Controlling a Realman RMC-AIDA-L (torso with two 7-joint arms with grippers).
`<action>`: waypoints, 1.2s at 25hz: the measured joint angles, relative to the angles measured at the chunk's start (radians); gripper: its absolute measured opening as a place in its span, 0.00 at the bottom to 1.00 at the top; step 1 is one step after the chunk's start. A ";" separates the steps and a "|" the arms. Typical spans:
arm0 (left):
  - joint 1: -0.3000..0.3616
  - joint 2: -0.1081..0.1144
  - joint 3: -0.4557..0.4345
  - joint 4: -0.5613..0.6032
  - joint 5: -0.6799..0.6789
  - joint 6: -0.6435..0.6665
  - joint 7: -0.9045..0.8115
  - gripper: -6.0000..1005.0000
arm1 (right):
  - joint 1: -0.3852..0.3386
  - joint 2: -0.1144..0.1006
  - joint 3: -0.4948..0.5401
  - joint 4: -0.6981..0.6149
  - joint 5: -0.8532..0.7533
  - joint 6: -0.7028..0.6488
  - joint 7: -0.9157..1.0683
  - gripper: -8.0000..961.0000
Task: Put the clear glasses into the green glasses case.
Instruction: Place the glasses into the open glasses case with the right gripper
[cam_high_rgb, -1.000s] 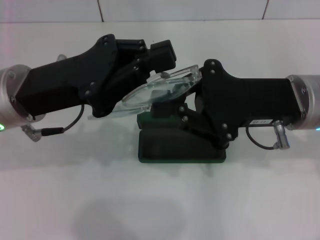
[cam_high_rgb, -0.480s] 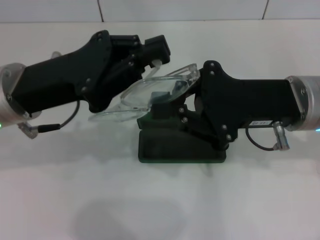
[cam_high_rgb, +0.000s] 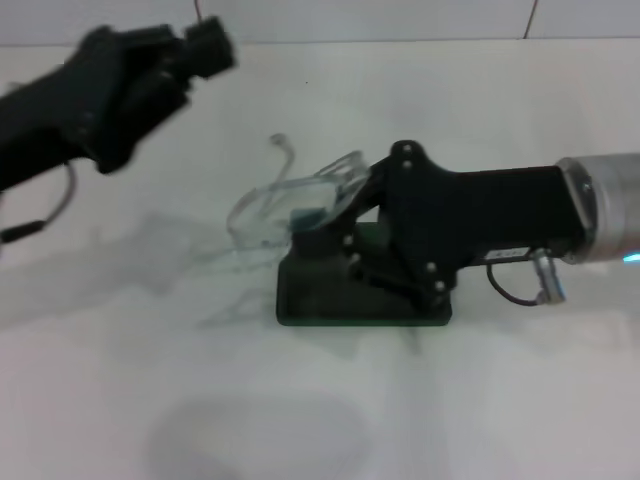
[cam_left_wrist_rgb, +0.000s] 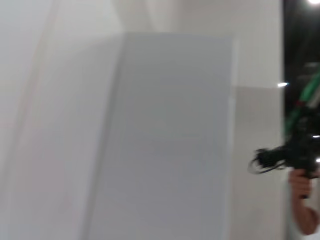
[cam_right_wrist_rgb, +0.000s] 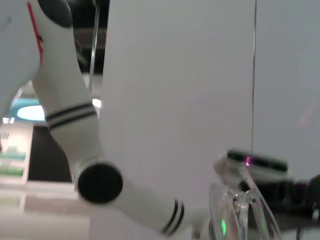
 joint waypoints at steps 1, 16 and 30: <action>0.012 0.012 -0.021 0.000 0.000 -0.004 0.000 0.10 | 0.000 -0.003 0.004 -0.046 -0.046 0.026 0.050 0.05; 0.117 0.069 -0.139 0.003 0.000 -0.012 0.001 0.10 | 0.362 -0.004 0.131 -0.661 -1.005 -0.159 1.266 0.05; 0.147 0.053 -0.141 0.003 -0.001 -0.009 0.040 0.10 | 0.740 0.009 0.038 -0.175 -1.135 -0.192 1.367 0.05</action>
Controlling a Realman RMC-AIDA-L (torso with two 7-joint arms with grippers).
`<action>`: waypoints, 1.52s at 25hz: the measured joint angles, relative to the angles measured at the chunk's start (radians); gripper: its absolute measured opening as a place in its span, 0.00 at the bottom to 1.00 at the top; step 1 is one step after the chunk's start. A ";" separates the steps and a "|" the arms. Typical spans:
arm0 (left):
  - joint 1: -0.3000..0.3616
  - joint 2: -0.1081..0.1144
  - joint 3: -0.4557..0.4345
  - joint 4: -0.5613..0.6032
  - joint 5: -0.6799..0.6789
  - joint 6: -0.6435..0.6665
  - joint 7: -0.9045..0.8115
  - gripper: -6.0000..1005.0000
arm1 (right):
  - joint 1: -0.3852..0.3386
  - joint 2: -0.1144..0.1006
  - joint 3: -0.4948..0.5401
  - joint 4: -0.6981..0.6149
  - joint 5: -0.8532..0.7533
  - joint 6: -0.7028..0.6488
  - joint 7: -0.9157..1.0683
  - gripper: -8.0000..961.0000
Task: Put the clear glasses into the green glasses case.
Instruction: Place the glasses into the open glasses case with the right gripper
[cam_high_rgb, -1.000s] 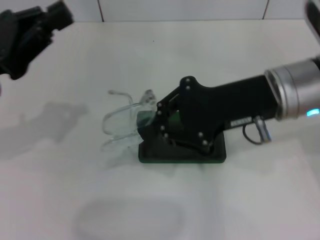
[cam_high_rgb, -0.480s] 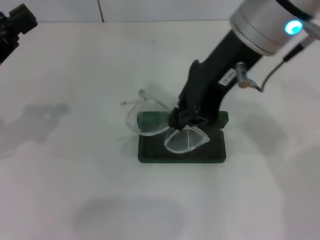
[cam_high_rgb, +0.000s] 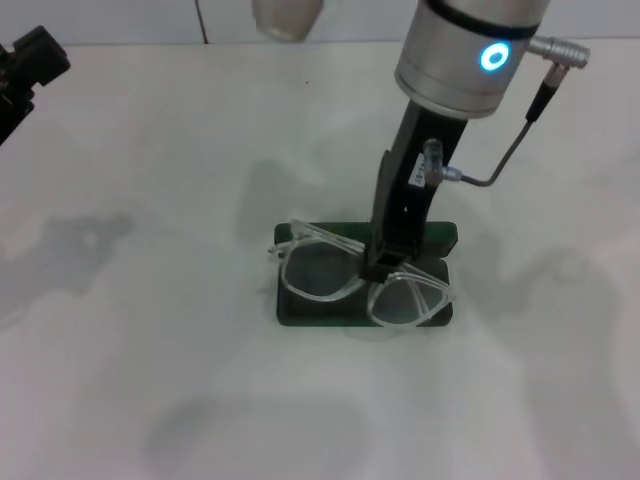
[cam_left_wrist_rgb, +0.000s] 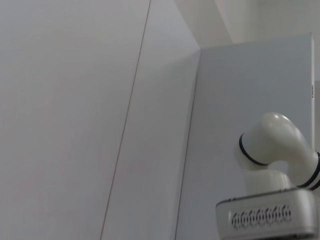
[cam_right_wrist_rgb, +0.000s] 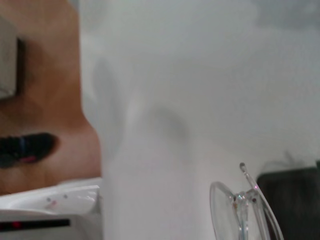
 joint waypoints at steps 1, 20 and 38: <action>0.001 0.000 0.000 0.000 0.000 0.000 0.002 0.10 | 0.003 0.000 -0.015 0.011 -0.004 0.011 0.000 0.05; -0.012 -0.011 0.001 -0.027 0.026 -0.003 0.013 0.10 | 0.096 0.001 -0.285 0.149 -0.002 0.169 -0.002 0.05; -0.002 -0.013 -0.001 -0.039 0.028 -0.005 0.049 0.10 | 0.078 0.001 -0.346 0.208 0.056 0.272 -0.056 0.05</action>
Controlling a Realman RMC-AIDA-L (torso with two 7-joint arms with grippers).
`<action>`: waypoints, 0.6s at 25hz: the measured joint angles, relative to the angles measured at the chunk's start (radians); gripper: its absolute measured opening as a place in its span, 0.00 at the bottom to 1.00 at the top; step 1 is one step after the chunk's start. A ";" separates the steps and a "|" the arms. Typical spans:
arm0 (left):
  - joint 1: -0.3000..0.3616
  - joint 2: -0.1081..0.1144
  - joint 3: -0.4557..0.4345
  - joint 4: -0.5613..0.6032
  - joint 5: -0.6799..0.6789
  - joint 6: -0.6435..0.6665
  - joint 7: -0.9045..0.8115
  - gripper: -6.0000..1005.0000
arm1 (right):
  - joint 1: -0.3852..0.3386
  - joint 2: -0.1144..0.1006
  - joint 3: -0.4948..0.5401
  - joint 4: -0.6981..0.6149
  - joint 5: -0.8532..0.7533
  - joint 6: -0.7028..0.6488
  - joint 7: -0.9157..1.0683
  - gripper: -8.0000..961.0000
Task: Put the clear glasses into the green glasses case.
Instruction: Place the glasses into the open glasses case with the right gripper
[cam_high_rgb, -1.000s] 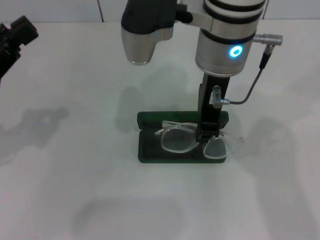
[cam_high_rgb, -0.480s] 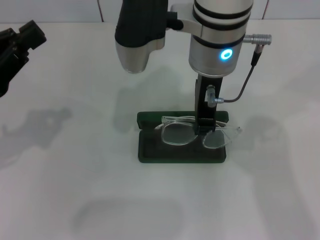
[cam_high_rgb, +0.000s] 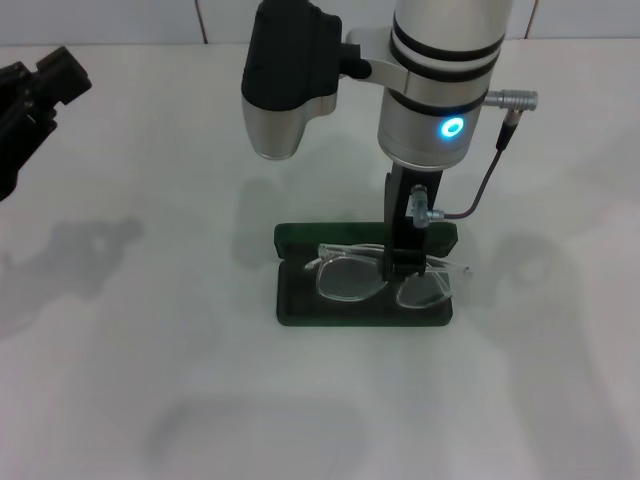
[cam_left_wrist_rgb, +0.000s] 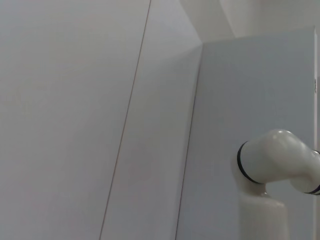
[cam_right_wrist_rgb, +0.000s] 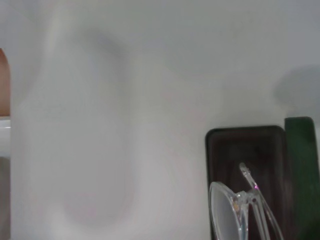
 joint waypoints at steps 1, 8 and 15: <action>0.001 0.000 0.000 0.000 0.000 0.000 0.000 0.10 | -0.001 0.000 -0.001 0.002 0.001 0.006 -0.002 0.05; 0.001 0.000 0.000 -0.017 0.000 0.000 0.008 0.10 | -0.005 0.000 -0.042 0.009 0.028 0.041 -0.003 0.05; -0.005 0.001 0.000 -0.055 0.009 0.000 0.037 0.10 | -0.005 0.000 -0.054 0.027 0.041 0.064 -0.009 0.05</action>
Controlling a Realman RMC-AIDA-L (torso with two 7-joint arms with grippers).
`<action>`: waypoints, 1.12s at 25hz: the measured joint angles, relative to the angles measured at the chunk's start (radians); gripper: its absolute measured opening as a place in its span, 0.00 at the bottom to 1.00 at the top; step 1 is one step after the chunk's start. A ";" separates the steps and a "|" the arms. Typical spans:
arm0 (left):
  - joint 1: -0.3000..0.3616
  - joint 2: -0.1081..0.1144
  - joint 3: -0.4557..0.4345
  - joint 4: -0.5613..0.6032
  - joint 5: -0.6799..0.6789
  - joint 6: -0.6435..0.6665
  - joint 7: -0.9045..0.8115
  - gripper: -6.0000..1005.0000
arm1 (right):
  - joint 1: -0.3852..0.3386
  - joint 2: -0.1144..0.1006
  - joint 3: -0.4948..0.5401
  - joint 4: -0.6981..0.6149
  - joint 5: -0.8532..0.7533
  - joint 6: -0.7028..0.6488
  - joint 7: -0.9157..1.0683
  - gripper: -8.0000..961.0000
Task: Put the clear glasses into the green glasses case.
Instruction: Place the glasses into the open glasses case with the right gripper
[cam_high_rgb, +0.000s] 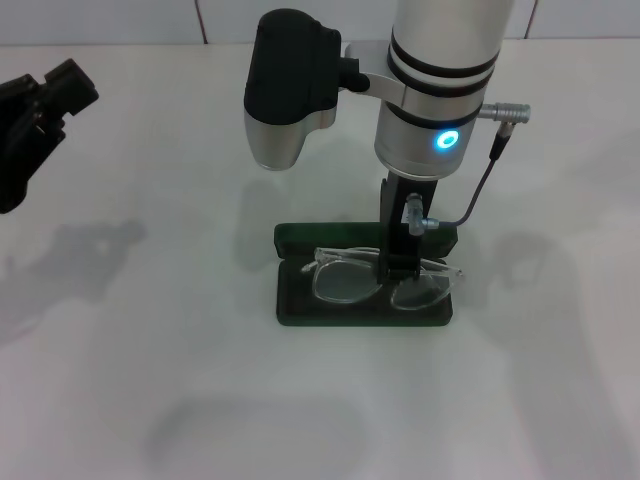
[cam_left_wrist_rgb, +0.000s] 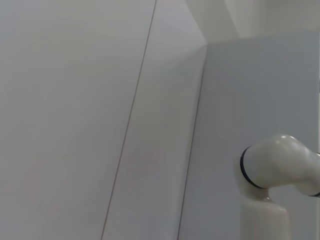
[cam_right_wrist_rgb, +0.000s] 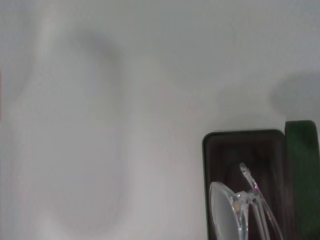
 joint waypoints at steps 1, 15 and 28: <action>0.000 0.000 0.000 0.000 0.000 0.000 0.000 0.10 | -0.001 0.000 0.000 0.000 0.000 0.002 -0.001 0.05; -0.002 0.000 0.000 -0.001 0.002 -0.001 0.002 0.10 | -0.011 0.000 0.000 0.001 0.001 0.007 -0.010 0.05; -0.001 0.000 0.000 -0.001 0.001 -0.001 0.002 0.10 | -0.016 0.000 0.000 0.002 0.000 0.027 -0.010 0.12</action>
